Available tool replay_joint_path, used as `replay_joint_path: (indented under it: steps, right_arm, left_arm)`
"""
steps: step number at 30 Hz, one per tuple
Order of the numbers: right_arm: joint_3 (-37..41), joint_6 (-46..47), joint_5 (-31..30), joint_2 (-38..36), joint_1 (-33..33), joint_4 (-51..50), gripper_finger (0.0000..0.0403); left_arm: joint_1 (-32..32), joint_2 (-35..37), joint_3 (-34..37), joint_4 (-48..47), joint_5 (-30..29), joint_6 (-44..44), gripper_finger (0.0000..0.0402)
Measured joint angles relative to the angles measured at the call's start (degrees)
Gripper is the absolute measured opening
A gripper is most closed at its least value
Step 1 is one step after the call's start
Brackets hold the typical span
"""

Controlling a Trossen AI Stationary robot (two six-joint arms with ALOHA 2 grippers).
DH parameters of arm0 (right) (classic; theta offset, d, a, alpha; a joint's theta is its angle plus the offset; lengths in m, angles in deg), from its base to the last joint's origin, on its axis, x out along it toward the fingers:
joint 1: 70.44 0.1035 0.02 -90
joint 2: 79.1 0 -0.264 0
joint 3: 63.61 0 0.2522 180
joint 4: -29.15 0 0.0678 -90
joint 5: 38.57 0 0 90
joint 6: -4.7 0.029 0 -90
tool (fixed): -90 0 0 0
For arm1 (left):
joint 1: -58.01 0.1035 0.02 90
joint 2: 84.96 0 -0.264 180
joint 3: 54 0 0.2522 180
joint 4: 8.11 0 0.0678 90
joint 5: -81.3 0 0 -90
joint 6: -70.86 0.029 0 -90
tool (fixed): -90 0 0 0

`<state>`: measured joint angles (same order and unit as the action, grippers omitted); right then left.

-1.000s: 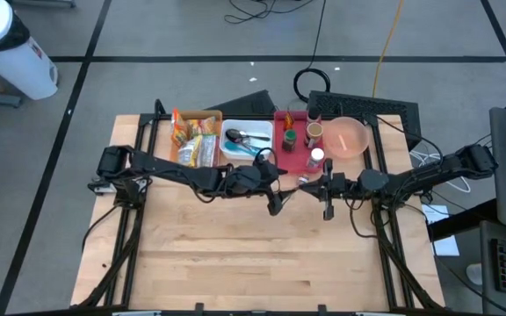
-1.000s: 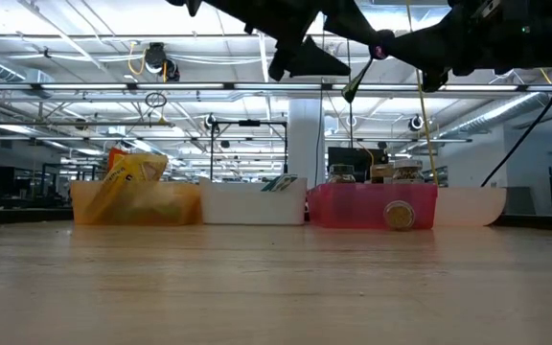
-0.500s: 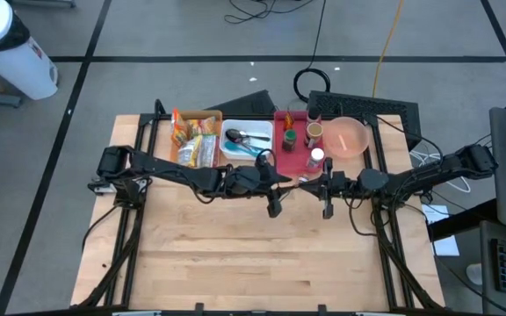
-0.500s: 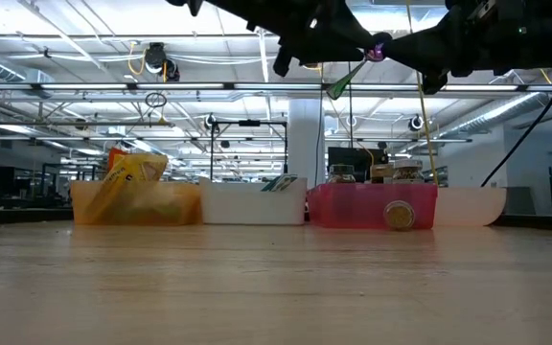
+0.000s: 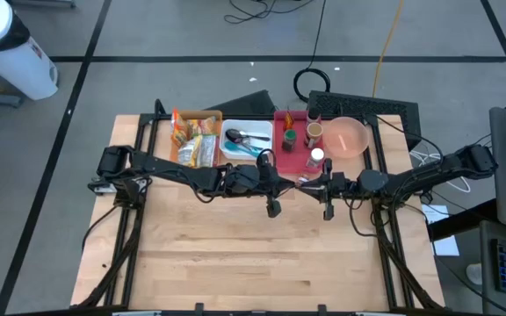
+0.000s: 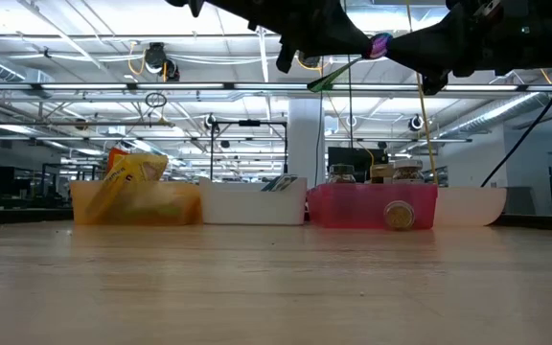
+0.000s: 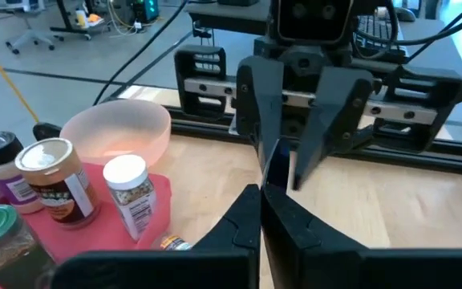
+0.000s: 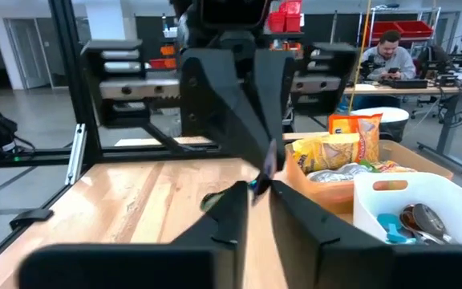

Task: Pick & Place Food Item
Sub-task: Put the purple spoon into the white bin

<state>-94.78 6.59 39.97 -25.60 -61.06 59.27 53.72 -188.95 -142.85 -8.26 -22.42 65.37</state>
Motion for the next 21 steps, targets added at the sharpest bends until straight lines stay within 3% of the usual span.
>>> replay_joint_path:
  steps: [12, 21]
  right_arm:
    - [0.0, -2.6, -0.1, 0.0, 0.0, 0.3, 0.0188]
    - [0.0, -4.0, -0.2, 0.0, 0.1, 2.2, 0.0238]
  left_arm:
    - [-0.5, 0.6, 0.0, 0.8, -0.1, 2.0, 0.0003]
    - [-3.8, 3.1, 0.0, 8.8, -3.0, 8.1, 0.0002]
